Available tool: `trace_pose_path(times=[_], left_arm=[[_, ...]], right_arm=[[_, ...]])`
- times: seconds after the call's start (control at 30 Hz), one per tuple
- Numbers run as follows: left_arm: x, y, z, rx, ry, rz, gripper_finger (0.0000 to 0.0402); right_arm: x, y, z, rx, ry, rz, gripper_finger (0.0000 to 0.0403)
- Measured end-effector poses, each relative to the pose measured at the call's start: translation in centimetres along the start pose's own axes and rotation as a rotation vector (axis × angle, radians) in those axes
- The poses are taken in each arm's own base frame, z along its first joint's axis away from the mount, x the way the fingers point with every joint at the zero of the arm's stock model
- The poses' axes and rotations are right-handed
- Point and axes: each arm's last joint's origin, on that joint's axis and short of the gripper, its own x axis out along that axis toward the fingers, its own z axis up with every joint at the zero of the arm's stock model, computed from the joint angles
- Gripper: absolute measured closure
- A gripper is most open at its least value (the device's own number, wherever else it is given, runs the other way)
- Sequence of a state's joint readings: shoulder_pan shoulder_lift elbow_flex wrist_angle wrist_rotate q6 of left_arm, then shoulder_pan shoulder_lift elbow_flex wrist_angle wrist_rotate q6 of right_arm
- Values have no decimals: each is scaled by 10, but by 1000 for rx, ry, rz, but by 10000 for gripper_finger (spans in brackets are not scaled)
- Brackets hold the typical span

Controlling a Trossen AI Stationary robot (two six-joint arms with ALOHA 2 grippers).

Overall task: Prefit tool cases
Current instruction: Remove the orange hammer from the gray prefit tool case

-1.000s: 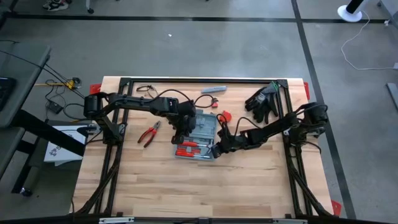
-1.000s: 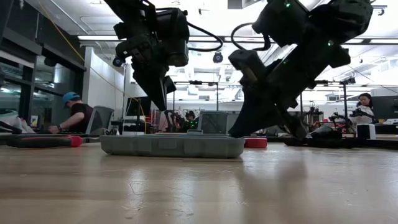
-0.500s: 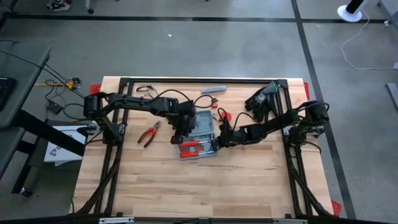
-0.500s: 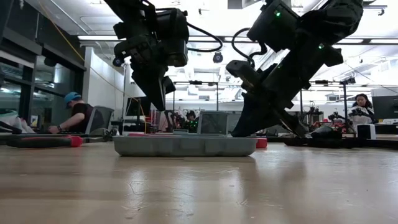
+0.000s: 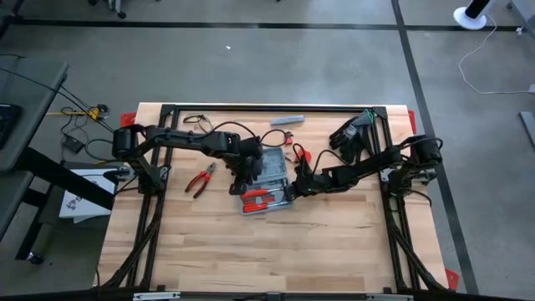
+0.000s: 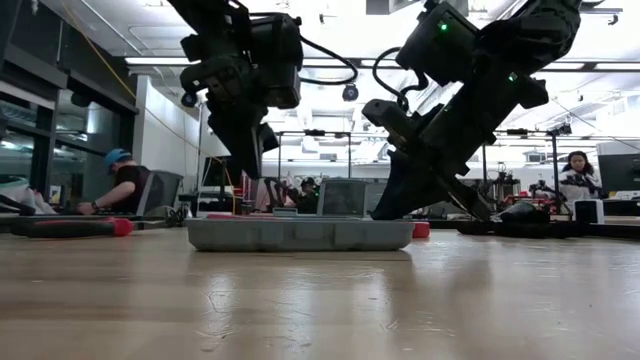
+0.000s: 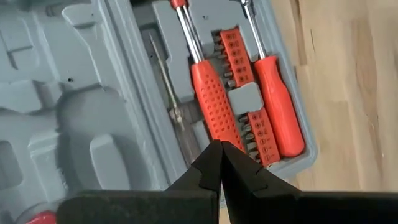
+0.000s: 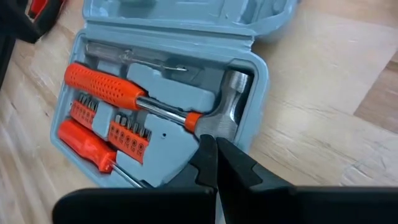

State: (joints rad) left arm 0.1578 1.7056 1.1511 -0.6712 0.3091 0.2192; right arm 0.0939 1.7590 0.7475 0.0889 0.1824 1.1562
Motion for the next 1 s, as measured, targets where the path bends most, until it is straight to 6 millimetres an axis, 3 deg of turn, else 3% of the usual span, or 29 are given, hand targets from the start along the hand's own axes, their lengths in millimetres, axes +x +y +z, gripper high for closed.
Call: trace_pose_path(times=[0.4, 0.8, 1.0], left_arm=[[37, 1, -49, -71, 83, -25, 401], [21, 0, -49, -169, 25, -45, 398], [20, 1, -47, -208, 8, -54, 352]], right_arm=[[-1, 2, -4, 26, -7, -1, 403], [-1, 2, -5, 27, -1, 2, 403], [-1, 2, -5, 24, -1, 1, 403]])
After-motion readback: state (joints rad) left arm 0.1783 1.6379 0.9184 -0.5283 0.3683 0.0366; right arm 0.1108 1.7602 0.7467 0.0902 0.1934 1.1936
